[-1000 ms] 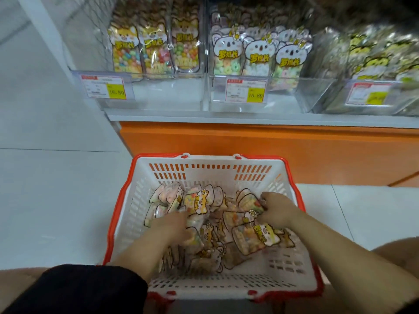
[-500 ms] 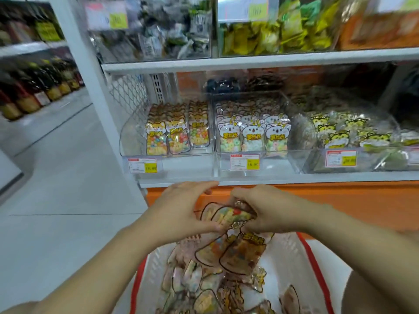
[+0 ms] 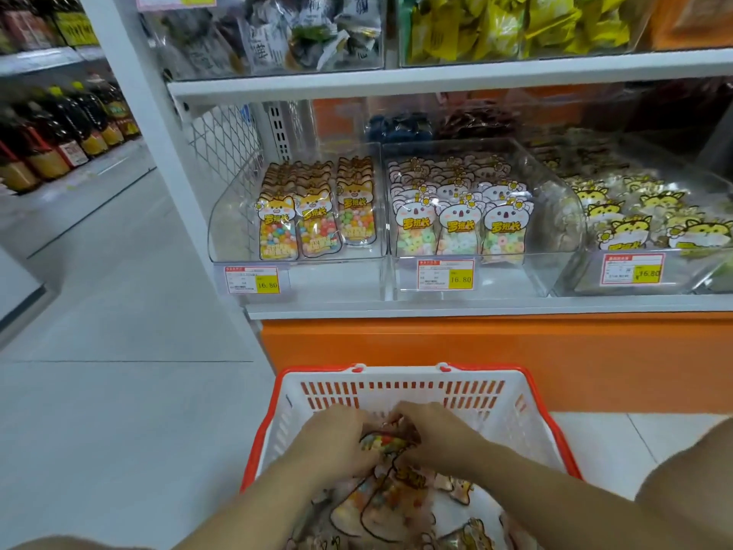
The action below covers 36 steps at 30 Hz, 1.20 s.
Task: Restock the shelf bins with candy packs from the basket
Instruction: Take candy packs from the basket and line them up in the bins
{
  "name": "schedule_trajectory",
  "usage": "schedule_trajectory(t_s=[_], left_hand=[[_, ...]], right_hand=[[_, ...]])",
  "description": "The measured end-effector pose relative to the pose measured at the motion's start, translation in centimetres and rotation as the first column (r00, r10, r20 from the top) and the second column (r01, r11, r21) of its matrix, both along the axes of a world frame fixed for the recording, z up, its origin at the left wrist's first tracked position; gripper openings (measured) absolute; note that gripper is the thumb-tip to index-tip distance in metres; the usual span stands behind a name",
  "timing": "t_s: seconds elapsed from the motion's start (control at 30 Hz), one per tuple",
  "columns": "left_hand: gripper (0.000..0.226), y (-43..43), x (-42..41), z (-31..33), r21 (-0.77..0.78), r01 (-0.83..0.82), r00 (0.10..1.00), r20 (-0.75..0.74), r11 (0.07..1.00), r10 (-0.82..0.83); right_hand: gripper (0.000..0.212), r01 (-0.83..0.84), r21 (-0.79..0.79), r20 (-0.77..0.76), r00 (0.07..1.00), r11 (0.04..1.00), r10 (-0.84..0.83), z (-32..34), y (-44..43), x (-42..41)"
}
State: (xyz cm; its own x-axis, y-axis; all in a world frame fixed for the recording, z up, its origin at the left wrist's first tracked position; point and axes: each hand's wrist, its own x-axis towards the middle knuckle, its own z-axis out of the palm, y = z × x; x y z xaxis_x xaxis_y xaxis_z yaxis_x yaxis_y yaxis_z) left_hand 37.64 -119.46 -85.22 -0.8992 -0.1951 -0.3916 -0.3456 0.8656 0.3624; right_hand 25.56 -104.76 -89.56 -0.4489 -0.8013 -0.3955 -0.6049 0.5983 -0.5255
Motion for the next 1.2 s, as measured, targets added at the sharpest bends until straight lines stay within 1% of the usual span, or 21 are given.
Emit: schedule_trajectory(t_s=[0.1,0.17,0.2,0.27,0.3,0.37,0.43,0.47,0.53,0.57,0.63,0.67,0.73,0.77,0.8,0.87,0.93,1.03,1.13,1.17,1.2], left_hand=[[0.05,-1.1,0.7,-0.5,-0.015,-0.028,1.0,-0.011,0.999,0.028],[0.049,-2.3,1.3,-0.4,-0.006,-0.07,0.997,-0.01,0.998,0.07],[0.048,-2.9,1.5,-0.3,0.023,-0.099,0.995,-0.005,0.995,0.099],[0.042,-3.9,1.9,0.0,0.086,-0.176,0.984,-0.023,0.981,0.179],[0.037,-4.3,2.0,0.7,0.125,-0.21,0.976,-0.04,0.97,0.216],[0.026,-5.1,2.1,2.2,0.268,-0.282,0.945,-0.089,0.921,0.315],[0.009,-5.9,2.3,3.8,0.412,-0.346,0.893,-0.13,0.843,0.43],[0.006,-6.3,2.5,4.4,0.49,-0.369,0.861,-0.14,0.79,0.489],[0.028,-6.5,2.5,5.0,0.652,-0.421,0.774,-0.104,0.631,0.624],[0.032,-6.2,2.5,5.3,0.71,-0.44,0.731,-0.072,0.549,0.679],[0.027,-5.1,2.1,5.6,0.805,-0.435,0.686,0.005,0.404,0.728],[0.028,-4.3,1.9,5.7,0.837,-0.425,0.684,0.046,0.346,0.728],[0.04,-2.6,1.5,6.0,0.875,-0.413,0.688,0.119,0.251,0.716],[0.045,-2.0,1.4,6.0,0.891,-0.403,0.693,0.146,0.211,0.706],[0.048,-1.5,1.4,6.1,0.902,-0.396,0.694,0.171,0.173,0.7],[0.053,-0.9,1.5,6.2,0.918,-0.376,0.702,0.192,0.128,0.686],[0.056,-0.7,1.5,6.3,0.92,-0.376,0.693,0.202,0.107,0.692],[0.04,-0.8,1.2,6.8,0.935,-0.354,0.675,0.261,-0.007,0.69],[0.04,-1.6,1.1,7.8,0.944,-0.314,0.689,0.302,-0.105,0.659],[0.04,-2.0,1.2,8.2,0.947,-0.296,0.705,0.306,-0.127,0.64],[0.04,-2.5,1.3,8.6,0.951,-0.273,0.723,0.303,-0.146,0.62]], right_hand=[[0.034,0.077,-0.032,-0.009,0.997,0.997,-0.077,-2.6,0.0,0.5],[0.016,0.087,-0.055,-0.033,0.995,0.995,-0.089,-3.0,0.2,0.1],[0.013,0.079,-0.067,-0.046,0.996,0.995,-0.082,-2.8,0.2,-0.2],[0.02,0.089,-0.106,-0.048,0.994,0.99,-0.094,-1.8,-0.1,-0.9],[0.019,0.113,-0.137,-0.029,0.993,0.984,-0.118,-1.0,-0.3,-1.3],[0.016,0.212,-0.226,0.059,0.977,0.951,-0.204,1.6,-0.6,-2.2],[0.013,0.342,-0.333,0.166,0.939,0.879,-0.303,4.6,-0.5,-3.1],[0.01,0.388,-0.38,0.199,0.921,0.84,-0.335,6.2,-0.4,-3.4],[0.01,0.414,-0.457,0.215,0.91,0.787,-0.354,9.1,0.0,-3.7],[0.01,0.407,-0.483,0.229,0.913,0.775,-0.337,10.2,0.2,-3.7],[0.008,0.374,-0.53,0.255,0.926,0.762,-0.278,12.1,0.1,-2.9],[0.008,0.337,-0.555,0.223,0.941,0.76,-0.254,12.7,-0.1,-2.3],[0.011,0.215,-0.576,0.028,0.97,0.789,-0.243,13.2,-0.5,-1.5],[0.015,0.167,-0.577,-0.064,0.966,0.8,-0.249,13.2,-0.5,-1.3],[0.017,0.162,-0.581,-0.093,0.96,0.798,-0.263,13.2,-0.4,-1.2],[0.016,0.215,-0.59,-0.031,0.957,0.778,-0.288,13.3,-0.1,-1.1],[0.02,0.234,-0.569,-0.014,0.956,0.788,-0.294,13.5,-0.1,-1.0],[0.036,0.293,-0.521,0.023,0.944,0.801,-0.33,14.1,-0.7,-1.3],[0.051,0.351,-0.477,0.13,0.935,0.806,-0.33,15.3,-1.6,-1.8],[0.053,0.349,-0.466,0.142,0.936,0.813,-0.321,15.9,-2.0,-1.9],[0.049,0.339,-0.471,0.149,0.94,0.814,-0.306,16.4,-2.5,-2.2]])
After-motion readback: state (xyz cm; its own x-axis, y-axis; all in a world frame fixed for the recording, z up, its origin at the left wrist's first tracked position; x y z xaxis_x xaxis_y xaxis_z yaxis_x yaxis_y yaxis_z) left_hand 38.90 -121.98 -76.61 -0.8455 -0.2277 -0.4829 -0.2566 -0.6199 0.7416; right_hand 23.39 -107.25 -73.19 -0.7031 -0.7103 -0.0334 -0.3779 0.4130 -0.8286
